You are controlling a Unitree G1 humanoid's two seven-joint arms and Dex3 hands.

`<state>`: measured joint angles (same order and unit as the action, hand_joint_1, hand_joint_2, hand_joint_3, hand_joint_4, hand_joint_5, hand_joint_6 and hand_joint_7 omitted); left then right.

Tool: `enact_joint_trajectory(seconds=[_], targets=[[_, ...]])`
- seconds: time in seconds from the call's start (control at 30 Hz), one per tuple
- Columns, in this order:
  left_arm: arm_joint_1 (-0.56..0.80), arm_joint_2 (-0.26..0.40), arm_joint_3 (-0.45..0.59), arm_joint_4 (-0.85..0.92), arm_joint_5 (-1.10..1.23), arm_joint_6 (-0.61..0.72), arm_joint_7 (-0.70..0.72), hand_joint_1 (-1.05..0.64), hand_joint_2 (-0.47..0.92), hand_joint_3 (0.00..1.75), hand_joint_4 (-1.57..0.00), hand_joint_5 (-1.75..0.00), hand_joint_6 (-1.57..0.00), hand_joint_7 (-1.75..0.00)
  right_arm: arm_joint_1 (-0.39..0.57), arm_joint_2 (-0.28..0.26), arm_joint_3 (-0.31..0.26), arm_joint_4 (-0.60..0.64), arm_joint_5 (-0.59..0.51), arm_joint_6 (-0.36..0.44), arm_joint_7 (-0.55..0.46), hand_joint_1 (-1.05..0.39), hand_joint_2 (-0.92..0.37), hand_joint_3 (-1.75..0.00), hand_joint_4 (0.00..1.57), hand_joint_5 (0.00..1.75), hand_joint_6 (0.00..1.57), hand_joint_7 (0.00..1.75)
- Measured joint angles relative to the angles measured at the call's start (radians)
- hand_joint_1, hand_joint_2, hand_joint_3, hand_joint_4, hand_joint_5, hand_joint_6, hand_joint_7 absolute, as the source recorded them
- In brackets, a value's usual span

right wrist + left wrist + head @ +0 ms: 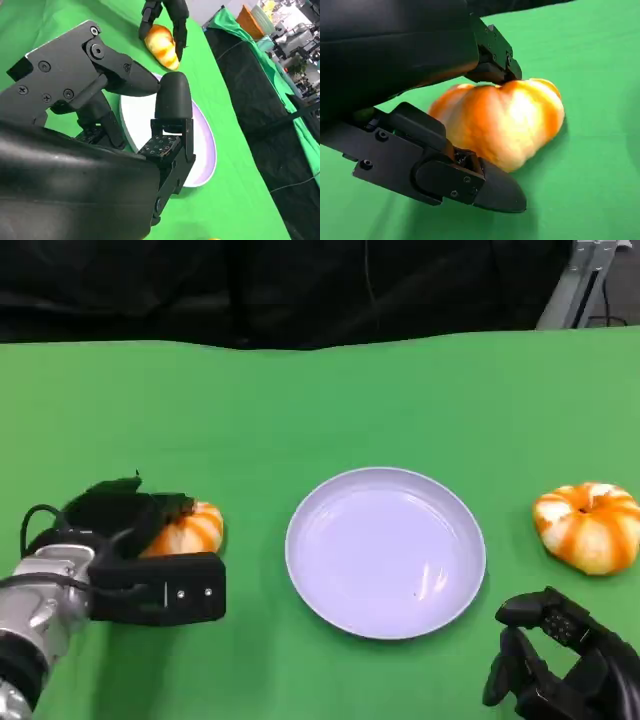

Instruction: Grasp the bread from the table and place it into the plate.

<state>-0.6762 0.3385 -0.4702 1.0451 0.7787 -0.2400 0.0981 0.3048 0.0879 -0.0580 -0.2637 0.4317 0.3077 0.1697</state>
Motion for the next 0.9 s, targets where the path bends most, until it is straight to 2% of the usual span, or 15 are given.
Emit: enact_joint_trajectory(seconds=[0.17,0.2,0.23,0.3,0.33,0.43,0.47,0.5,0.57,0.73,0.77,0.8,0.83,0.87,0.9], targets=[[-0.01,-0.006,-0.009,0.026,-0.009,-0.006,0.006,-1.0,0.92,0.2,-0.1,-0.03,-0.31,-0.01,0.003,0.001,0.003,0.0,0.0,-0.005,0.004,-0.16,-0.55,-1.04,0.83,1.75,0.82,1.4],[-0.011,-0.007,-0.01,0.03,-0.01,-0.008,0.008,-0.97,0.92,0.2,-0.17,-0.06,-0.33,-0.01,0.004,0.002,0.003,0.0,0.001,-0.005,0.004,-0.16,-0.55,-1.04,0.84,1.75,0.82,1.4],[-0.012,-0.01,-0.011,0.032,-0.013,-0.009,0.008,-0.87,0.92,0.18,-0.33,-0.09,-0.4,-0.02,0.004,0.003,0.003,0.0,0.002,-0.005,0.004,-0.16,-0.55,-1.04,0.84,1.75,0.83,1.4],[-0.013,-0.016,-0.01,0.039,-0.031,-0.013,0.008,-0.82,0.92,0.18,-0.41,-0.1,-0.43,-0.03,0.004,0.005,0.005,-0.002,0.002,-0.005,0.003,-0.16,-0.55,-1.04,0.84,1.75,0.83,1.4],[-0.013,-0.018,-0.01,0.04,-0.037,-0.016,0.008,-0.67,0.92,0.17,-0.64,-0.11,-0.58,-0.04,0.005,0.006,0.005,-0.004,0.002,-0.005,0.002,-0.16,-0.55,-1.05,0.84,1.75,0.82,1.4],[-0.017,-0.018,-0.011,0.039,-0.041,-0.017,0.013,-0.52,0.92,0.17,-0.83,-0.11,-0.7,-0.05,0.007,0.006,0.006,-0.008,0.002,-0.005,0.002,-0.16,-0.54,-1.05,0.84,1.75,0.82,1.4],[-0.019,-0.018,-0.011,0.038,-0.041,-0.017,0.018,-0.42,0.92,0.2,-0.91,-0.15,-0.78,-0.07,0.008,0.006,0.006,-0.008,0.002,-0.005,0.002,-0.16,-0.55,-1.05,0.84,1.75,0.82,1.4],[-0.021,-0.018,-0.011,0.036,-0.042,-0.016,0.022,-0.33,0.92,0.24,-0.95,-0.24,-0.86,-0.06,0.009,0.006,0.007,-0.008,0.002,-0.005,0.002,-0.16,-0.55,-1.05,0.84,1.75,0.82,1.4],[-0.021,-0.019,-0.01,0.026,-0.046,-0.016,0.028,-0.24,0.92,0.32,-0.94,-0.28,-0.94,-0.06,0.01,0.006,0.007,-0.008,0.002,-0.005,0.002,-0.16,-0.55,-1.05,0.84,1.75,0.81,1.41],[-0.013,-0.028,0.012,0.021,-0.095,-0.021,0.05,-0.2,0.92,0.41,-0.96,-0.28,-1.03,-0.07,0.01,0.006,0.007,-0.009,0.003,-0.004,0.002,-0.16,-0.55,-1.05,0.84,1.75,0.81,1.4],[-0.01,-0.029,0.017,0.021,-0.108,-0.022,0.05,-0.18,0.92,0.31,-0.98,-0.55,-1.07,-0.07,0.01,0.007,0.007,-0.009,0.003,-0.004,0.002,-0.16,-0.55,-1.05,0.84,1.75,0.81,1.41],[-0.006,-0.029,0.023,0.017,-0.118,-0.023,0.052,-0.17,0.92,0.26,-0.85,-1.04,-1.13,-0.1,0.01,0.007,0.007,-0.009,0.003,-0.004,0.002,-0.16,-0.55,-1.05,0.84,1.75,0.82,1.41],[-0.003,-0.029,0.028,0.013,-0.122,-0.027,0.061,-0.16,0.92,0.24,-0.75,-1.35,-1.15,-0.14,0.01,0.007,0.007,-0.009,0.003,-0.004,0.002,-0.16,-0.55,-1.05,0.84,1.75,0.82,1.41],[-0.001,-0.03,0.031,0.007,-0.126,-0.033,0.069,-0.16,0.92,0.26,-0.74,-1.58,-0.85,-0.94,0.01,0.007,0.007,-0.009,0.003,-0.004,0.003,-0.15,-0.55,-1.05,0.84,1.75,0.82,1.4],[0.001,-0.03,0.034,-0.001,-0.127,-0.042,0.081,-0.16,0.92,0.26,-0.74,-1.66,-0.67,-1.33,0.01,0.007,0.007,-0.009,0.004,-0.004,0.003,-0.15,-0.55,-1.05,0.84,1.75,0.82,1.4]])
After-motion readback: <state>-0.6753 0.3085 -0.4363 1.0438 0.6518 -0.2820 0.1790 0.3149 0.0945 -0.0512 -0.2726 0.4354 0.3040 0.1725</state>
